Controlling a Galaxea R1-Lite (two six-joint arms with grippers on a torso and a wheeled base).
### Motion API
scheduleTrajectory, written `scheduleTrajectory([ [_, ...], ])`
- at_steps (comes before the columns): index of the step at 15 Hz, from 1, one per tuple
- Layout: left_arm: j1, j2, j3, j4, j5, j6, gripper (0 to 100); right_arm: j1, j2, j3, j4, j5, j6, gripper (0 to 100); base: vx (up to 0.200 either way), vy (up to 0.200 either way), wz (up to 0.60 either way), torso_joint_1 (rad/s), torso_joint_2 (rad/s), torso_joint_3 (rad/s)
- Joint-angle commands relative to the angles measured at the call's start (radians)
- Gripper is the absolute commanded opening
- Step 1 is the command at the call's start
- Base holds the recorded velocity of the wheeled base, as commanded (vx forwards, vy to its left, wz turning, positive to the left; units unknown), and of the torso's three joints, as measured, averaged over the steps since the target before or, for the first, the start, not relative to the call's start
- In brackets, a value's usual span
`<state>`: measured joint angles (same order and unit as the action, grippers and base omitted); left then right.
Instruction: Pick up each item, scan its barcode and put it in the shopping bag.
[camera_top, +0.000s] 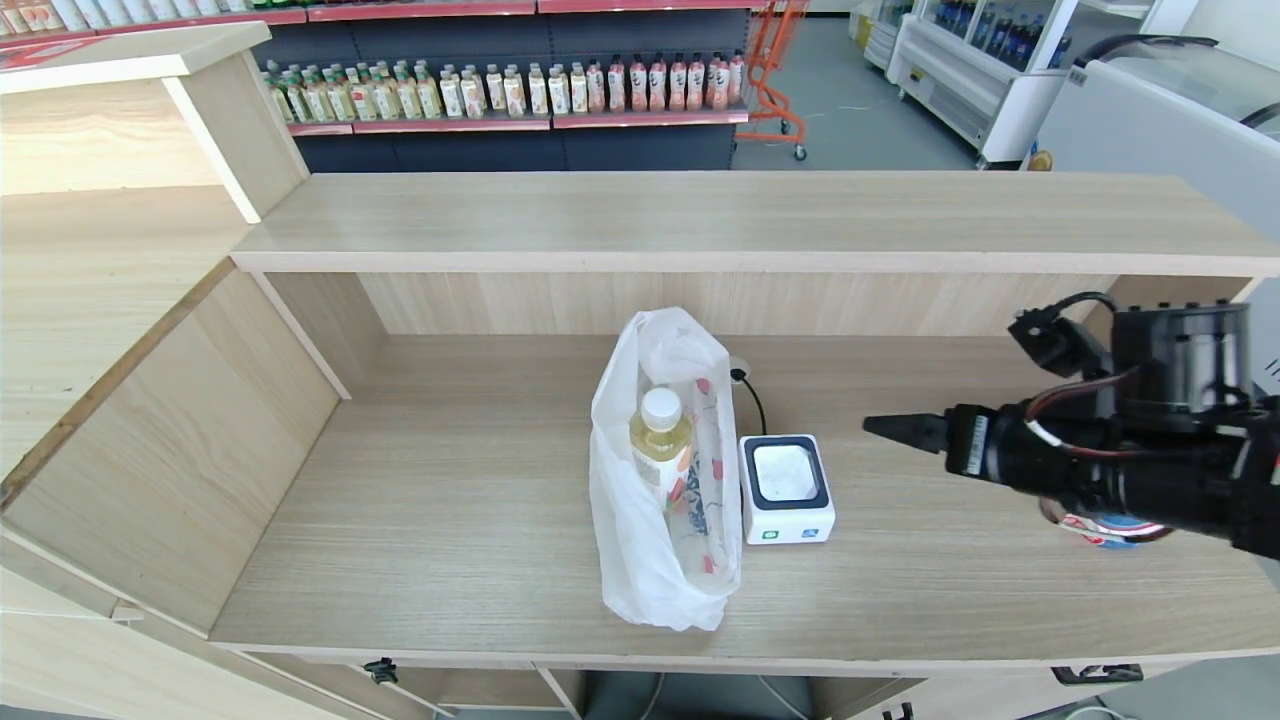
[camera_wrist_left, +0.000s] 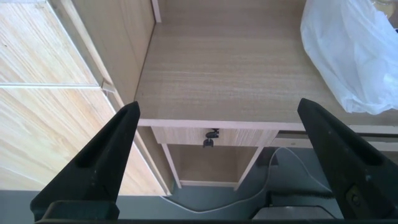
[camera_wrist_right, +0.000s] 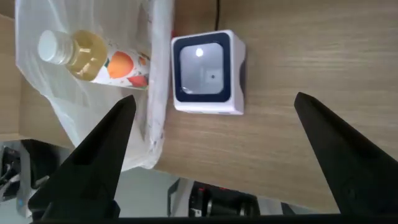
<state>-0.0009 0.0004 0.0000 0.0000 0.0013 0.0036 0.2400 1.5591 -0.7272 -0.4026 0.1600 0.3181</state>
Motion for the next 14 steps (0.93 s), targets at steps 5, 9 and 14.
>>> scheduleTrajectory([
  [5,0.001,0.0,0.0,0.0,0.0,-0.001,100,-0.179,-0.266,0.045,0.162,-0.05,-0.033,100,0.0,0.0,0.0,0.0,0.0,0.0],
  [9,-0.001,0.0,0.0,-0.002,0.0,-0.005,100,-0.211,-0.268,0.092,0.16,-0.05,-0.03,100,0.0,0.0,0.0,0.0,0.0,0.0],
  [14,0.001,0.0,0.0,-0.002,0.0,-0.017,100,-0.235,-0.266,0.106,0.162,-0.051,0.018,100,0.0,-0.16,0.0,0.003,0.0,0.001],
])
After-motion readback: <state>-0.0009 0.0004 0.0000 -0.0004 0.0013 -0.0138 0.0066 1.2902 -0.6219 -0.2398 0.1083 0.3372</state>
